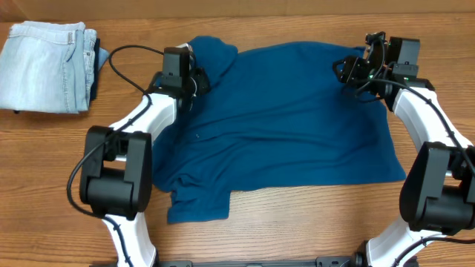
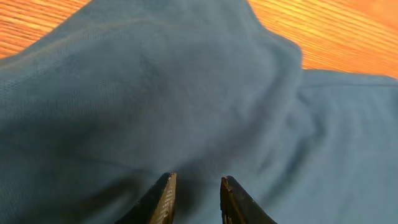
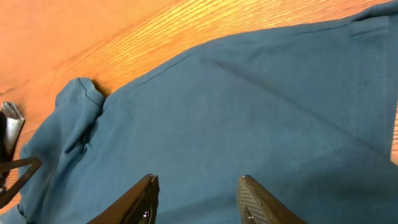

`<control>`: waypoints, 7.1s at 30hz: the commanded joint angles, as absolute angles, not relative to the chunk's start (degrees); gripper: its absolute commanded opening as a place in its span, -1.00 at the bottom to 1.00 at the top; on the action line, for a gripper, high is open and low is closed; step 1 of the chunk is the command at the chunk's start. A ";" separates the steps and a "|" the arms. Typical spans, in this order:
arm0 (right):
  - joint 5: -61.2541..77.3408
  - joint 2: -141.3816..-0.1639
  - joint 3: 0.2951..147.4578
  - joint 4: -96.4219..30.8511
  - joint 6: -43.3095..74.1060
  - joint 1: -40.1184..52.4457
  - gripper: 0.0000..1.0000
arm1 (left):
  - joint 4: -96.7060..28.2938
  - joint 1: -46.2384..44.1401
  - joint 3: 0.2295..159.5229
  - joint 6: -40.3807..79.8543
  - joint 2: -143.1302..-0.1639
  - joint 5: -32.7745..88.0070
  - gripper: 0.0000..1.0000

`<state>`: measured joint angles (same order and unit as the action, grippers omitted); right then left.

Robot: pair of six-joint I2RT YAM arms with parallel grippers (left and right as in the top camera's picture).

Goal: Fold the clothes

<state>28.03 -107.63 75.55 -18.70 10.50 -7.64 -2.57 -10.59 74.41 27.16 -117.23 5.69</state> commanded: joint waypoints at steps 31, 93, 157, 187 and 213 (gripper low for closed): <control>25.45 -107.48 76.20 -31.90 10.46 -6.59 0.43 | -24.10 -1.19 102.67 17.69 -123.96 3.27 -0.28; 20.67 -86.28 62.00 -75.26 13.13 -18.76 1.00 | -68.31 -41.08 63.59 33.47 -89.23 9.76 -0.08; 23.73 -86.28 49.71 -65.73 14.39 -21.93 0.99 | -74.70 -44.93 71.85 27.64 -83.92 -11.14 -0.64; 27.07 -86.28 37.32 -47.44 16.53 -21.93 0.79 | -73.65 -40.93 72.34 28.27 -83.81 -12.88 -0.70; 18.90 -86.28 38.37 -35.44 18.28 -37.36 0.91 | -74.70 -37.82 72.77 27.05 -83.81 -11.22 -0.71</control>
<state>24.86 -85.23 39.11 -39.05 18.37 -37.04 -74.78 -38.13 71.31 28.05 -83.96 -11.92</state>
